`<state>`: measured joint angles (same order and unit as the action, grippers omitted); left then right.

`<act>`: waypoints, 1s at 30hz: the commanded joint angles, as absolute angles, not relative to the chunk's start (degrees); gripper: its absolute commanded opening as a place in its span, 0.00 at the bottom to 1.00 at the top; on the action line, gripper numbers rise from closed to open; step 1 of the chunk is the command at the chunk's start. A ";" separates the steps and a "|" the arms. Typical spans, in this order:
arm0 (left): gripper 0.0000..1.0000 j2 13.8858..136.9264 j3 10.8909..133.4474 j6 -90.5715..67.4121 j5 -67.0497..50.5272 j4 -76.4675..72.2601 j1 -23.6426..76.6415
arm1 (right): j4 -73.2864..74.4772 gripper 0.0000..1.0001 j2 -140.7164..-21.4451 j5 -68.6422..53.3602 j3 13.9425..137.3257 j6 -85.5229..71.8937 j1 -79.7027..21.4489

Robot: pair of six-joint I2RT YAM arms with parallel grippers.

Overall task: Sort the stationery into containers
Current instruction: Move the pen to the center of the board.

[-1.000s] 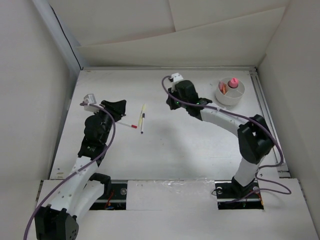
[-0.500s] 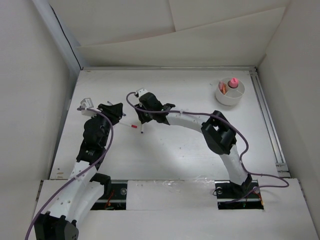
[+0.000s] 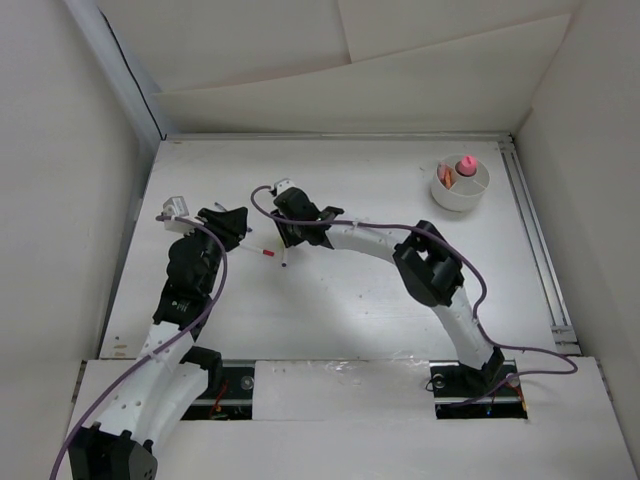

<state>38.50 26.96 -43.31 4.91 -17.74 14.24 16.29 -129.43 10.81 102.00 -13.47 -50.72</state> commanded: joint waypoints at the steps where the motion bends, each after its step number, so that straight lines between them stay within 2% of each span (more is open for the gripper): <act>1: 0.30 38.14 26.63 -43.33 4.04 -20.48 14.15 | 16.44 0.39 -130.78 11.17 104.68 -14.59 -51.33; 9: 0.30 38.14 26.63 -43.33 3.52 -20.48 14.15 | 15.12 0.38 -132.54 9.14 104.68 -15.21 -51.33; 13: 0.30 38.14 26.63 -43.33 3.52 -20.48 14.15 | 14.50 0.23 -131.14 10.89 101.88 -16.34 -51.33; 14: 0.30 38.14 26.63 -43.33 3.52 -20.48 14.15 | 13.54 0.15 -130.52 11.51 101.00 -16.35 -51.33; 17: 0.30 37.62 26.63 -43.33 4.04 -20.48 14.15 | 12.83 0.10 -127.63 12.74 96.95 -16.87 -51.33; 27: 0.30 37.62 26.63 -43.33 4.04 -20.48 14.15 | 11.16 0.10 -114.97 17.58 81.75 -16.35 -49.66; 30: 0.30 38.14 26.63 -43.33 3.52 -21.00 14.15 | 11.16 0.28 -114.26 16.96 81.21 -15.82 -48.43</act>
